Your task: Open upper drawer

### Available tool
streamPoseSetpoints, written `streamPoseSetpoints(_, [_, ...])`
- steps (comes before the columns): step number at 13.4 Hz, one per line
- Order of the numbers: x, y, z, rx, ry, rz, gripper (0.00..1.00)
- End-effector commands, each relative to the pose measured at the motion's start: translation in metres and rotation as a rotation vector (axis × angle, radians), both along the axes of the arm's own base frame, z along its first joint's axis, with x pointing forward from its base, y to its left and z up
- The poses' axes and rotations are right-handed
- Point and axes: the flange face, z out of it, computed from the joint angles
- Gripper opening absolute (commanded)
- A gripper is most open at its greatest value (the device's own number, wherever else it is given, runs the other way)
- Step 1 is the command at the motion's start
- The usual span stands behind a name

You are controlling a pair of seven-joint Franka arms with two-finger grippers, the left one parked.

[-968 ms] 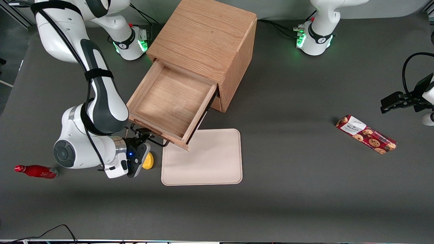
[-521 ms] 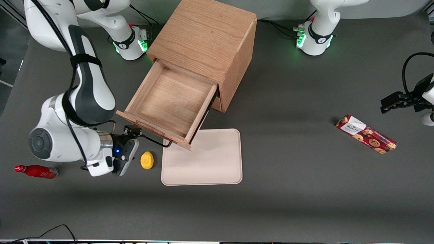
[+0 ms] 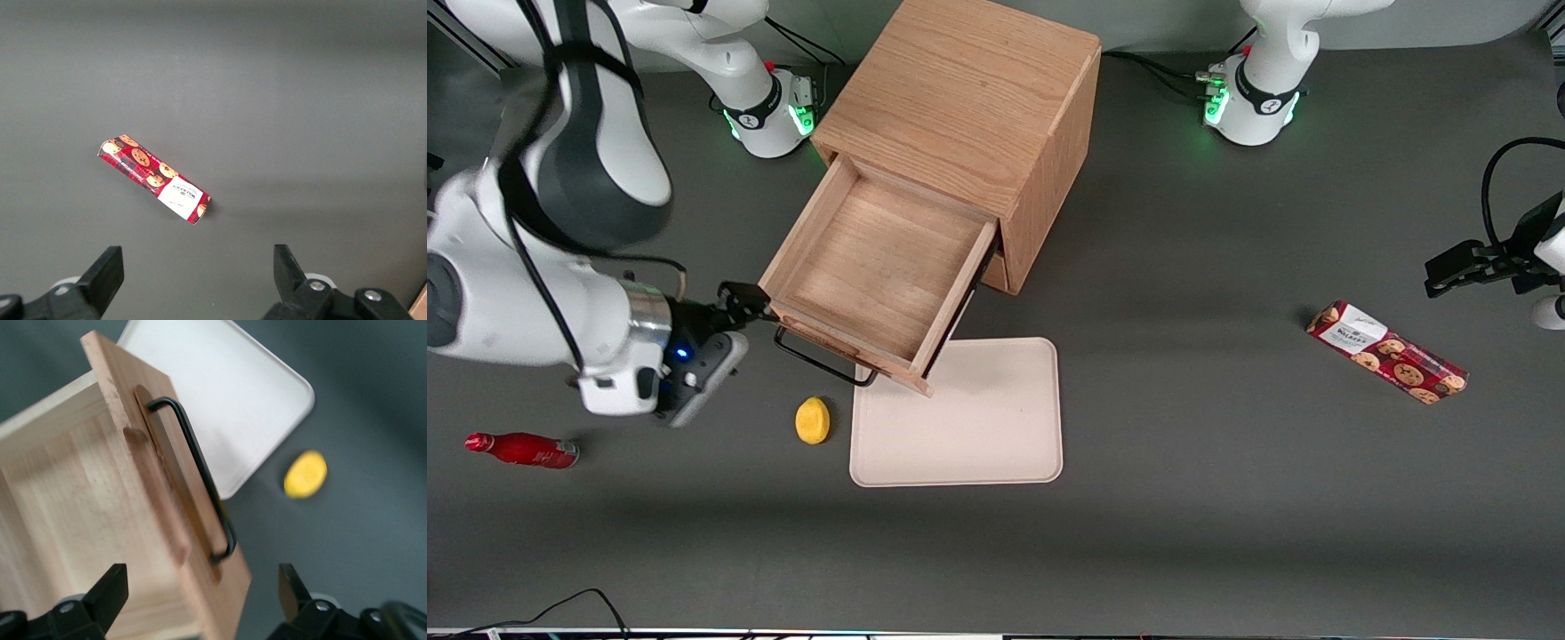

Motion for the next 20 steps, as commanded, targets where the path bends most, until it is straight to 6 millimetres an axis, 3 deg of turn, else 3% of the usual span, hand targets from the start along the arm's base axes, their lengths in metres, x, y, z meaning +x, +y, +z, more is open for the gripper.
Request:
streamPoseSetpoints(1, [-0.045, -0.017, 0.028, -0.113, -0.001, -0.167, 1.0])
streamPoseSetpoints(4, [-0.087, -0.037, 0.049, -0.252, -0.029, -0.367, 1.0])
streamPoseSetpoints(10, [-0.124, -0.113, 0.067, -0.245, -0.068, -0.46, 1.0])
streamPoseSetpoints(13, [-0.145, -0.131, 0.064, -0.224, -0.09, -0.485, 1.0])
streamPoseSetpoints(17, [-0.142, -0.138, 0.065, -0.247, -0.091, -0.494, 1.0])
streamPoseSetpoints(20, [-0.119, -0.16, 0.068, -0.272, -0.103, -0.545, 1.0])
